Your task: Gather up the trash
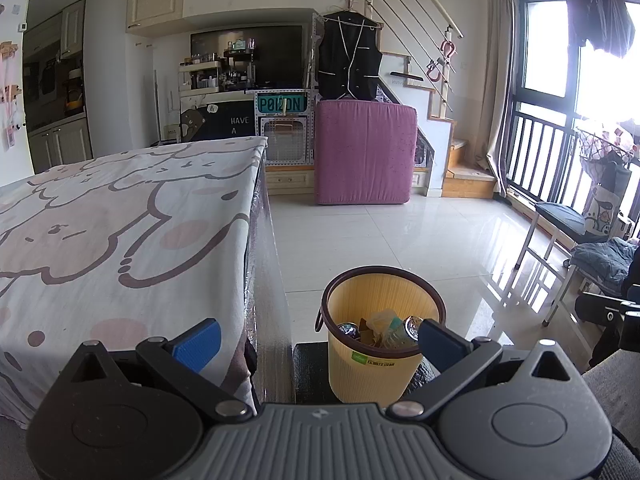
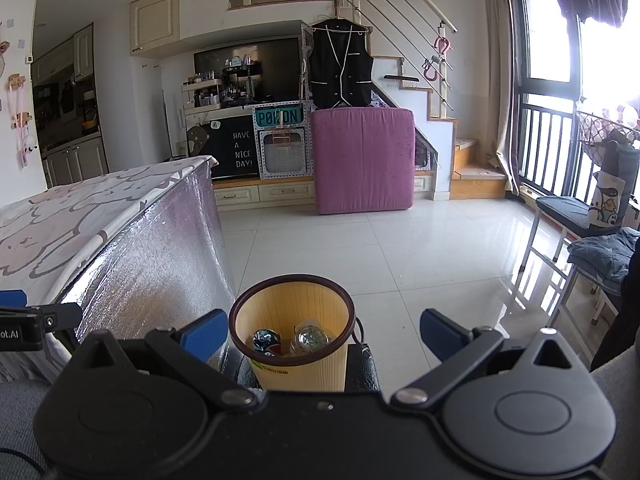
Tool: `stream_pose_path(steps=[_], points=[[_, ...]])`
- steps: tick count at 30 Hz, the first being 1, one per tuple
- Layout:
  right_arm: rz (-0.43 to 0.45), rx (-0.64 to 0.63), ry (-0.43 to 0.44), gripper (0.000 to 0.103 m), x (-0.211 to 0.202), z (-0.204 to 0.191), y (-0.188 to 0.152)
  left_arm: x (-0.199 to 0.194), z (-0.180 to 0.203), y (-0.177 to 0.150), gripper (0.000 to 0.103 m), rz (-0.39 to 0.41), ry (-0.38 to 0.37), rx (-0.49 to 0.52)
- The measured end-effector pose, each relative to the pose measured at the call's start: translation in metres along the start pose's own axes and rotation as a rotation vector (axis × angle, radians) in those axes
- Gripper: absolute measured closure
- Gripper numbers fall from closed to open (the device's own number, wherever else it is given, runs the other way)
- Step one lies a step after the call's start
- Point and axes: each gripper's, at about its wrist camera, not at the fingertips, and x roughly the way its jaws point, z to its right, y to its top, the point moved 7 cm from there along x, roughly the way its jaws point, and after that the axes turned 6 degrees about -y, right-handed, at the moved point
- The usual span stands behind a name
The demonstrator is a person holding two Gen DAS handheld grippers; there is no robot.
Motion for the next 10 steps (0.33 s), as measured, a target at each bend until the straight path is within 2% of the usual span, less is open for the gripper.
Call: stream_pose_path(steps=[10], points=[[0.000, 0.001, 0.000, 0.000, 0.0001, 0.0001, -0.0006, 0.0007, -0.0004, 0.0002, 0.000, 0.001, -0.002, 0.000]])
